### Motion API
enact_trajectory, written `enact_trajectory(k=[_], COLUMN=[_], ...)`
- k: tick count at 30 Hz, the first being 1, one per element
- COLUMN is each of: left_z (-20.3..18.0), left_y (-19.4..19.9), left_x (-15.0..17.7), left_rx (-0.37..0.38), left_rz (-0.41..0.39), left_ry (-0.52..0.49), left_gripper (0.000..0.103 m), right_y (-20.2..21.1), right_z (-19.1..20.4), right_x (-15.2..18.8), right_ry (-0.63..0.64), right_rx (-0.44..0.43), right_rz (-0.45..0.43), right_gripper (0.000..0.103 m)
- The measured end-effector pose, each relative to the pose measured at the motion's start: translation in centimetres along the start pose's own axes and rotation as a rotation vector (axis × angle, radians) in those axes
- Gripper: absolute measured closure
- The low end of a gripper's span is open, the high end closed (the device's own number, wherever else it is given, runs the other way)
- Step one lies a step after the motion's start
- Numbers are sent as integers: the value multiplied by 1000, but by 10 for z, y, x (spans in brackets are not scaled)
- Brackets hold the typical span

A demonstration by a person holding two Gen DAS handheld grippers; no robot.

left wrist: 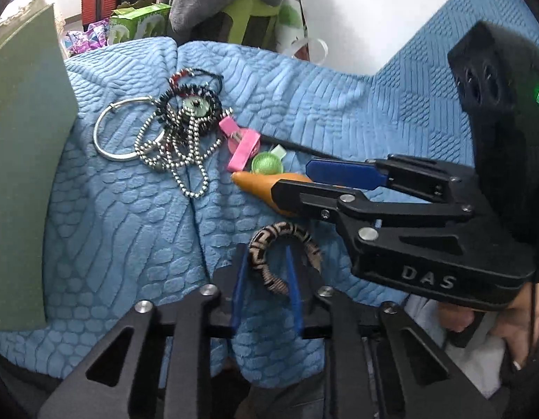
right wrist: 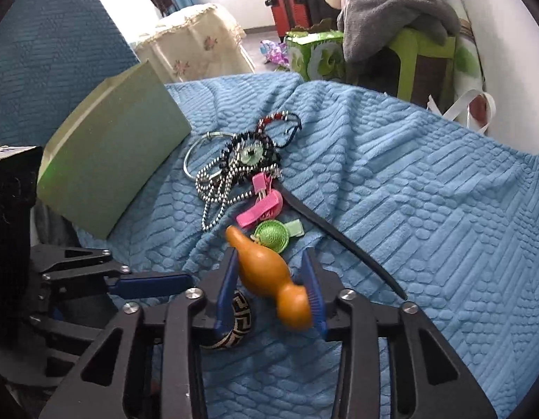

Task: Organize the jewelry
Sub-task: 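Grasp the patterned ring with the left tool while the right tool grasps the orange gourd pendant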

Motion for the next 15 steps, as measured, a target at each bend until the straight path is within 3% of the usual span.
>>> enact_trajectory(k=[9, 15], left_z=[-2, 0], left_y=[-2, -1], left_x=[-2, -1], left_rx=[-54, -73], left_rz=[-22, -35], left_ry=[-45, -57], left_gripper=[91, 96], right_y=[-6, -7], right_z=[0, 2], right_x=[5, 9], right_ry=[-6, -6], right_rx=[9, 46], right_rz=[24, 27], right_gripper=[66, 75])
Point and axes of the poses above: each gripper's, at about its wrist camera, not at the fingertips, and y roughly against the way its jaws point, z to its left, x to its underside, the point moved 5 cm from there along -y, roughly the way its jaws point, and after that the axes turned 8 degrees about z, right-handed, at the moved point
